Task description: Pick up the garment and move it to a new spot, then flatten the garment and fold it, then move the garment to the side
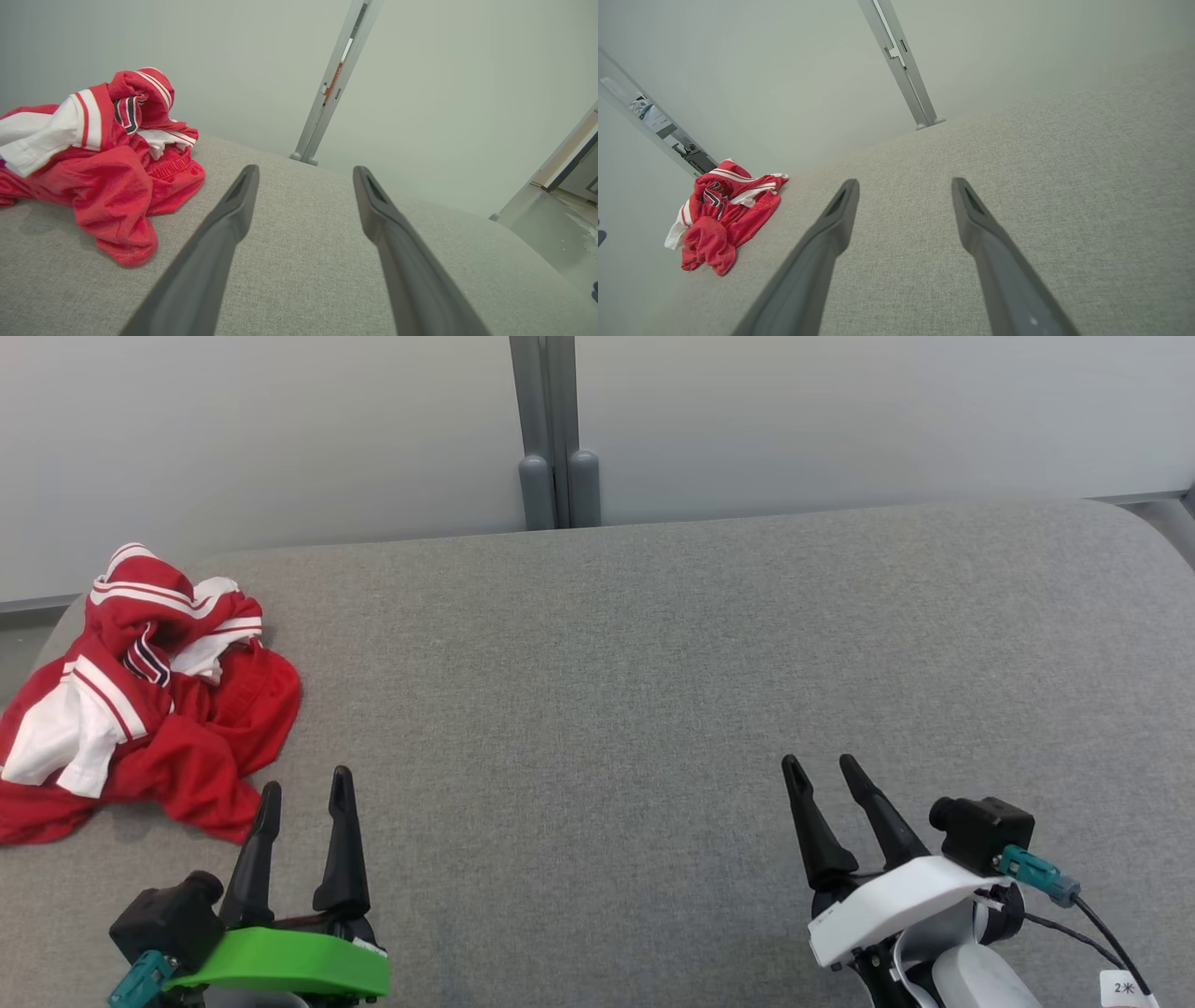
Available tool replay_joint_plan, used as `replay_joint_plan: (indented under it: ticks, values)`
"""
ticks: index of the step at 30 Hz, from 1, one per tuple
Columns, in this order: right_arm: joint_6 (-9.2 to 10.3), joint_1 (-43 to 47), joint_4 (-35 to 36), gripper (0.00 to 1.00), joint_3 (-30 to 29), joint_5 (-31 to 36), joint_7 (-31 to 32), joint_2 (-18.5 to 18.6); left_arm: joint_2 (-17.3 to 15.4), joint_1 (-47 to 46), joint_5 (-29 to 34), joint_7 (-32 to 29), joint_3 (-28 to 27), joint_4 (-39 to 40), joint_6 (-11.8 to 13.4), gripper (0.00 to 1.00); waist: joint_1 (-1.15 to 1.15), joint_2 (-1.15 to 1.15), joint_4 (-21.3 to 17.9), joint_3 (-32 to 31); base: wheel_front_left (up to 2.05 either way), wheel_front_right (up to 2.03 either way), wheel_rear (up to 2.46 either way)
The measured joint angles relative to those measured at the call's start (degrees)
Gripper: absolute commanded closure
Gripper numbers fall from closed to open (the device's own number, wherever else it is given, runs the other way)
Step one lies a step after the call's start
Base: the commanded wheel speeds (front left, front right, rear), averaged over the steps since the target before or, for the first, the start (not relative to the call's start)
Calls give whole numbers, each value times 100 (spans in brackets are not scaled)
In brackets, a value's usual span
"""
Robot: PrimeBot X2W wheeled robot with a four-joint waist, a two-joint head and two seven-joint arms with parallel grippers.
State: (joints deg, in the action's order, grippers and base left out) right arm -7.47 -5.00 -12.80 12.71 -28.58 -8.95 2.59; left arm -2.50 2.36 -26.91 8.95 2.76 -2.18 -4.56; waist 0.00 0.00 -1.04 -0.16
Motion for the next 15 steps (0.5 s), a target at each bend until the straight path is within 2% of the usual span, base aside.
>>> replay_joint_plan:
  ticks: [15]
  values:
    - [-1, 2, 16, 0, 204, 818, -203, 3, -5, 124, 709, 211, 53, -16, 5, 0, 0, 0, -13, -40, 0, 0, 0]
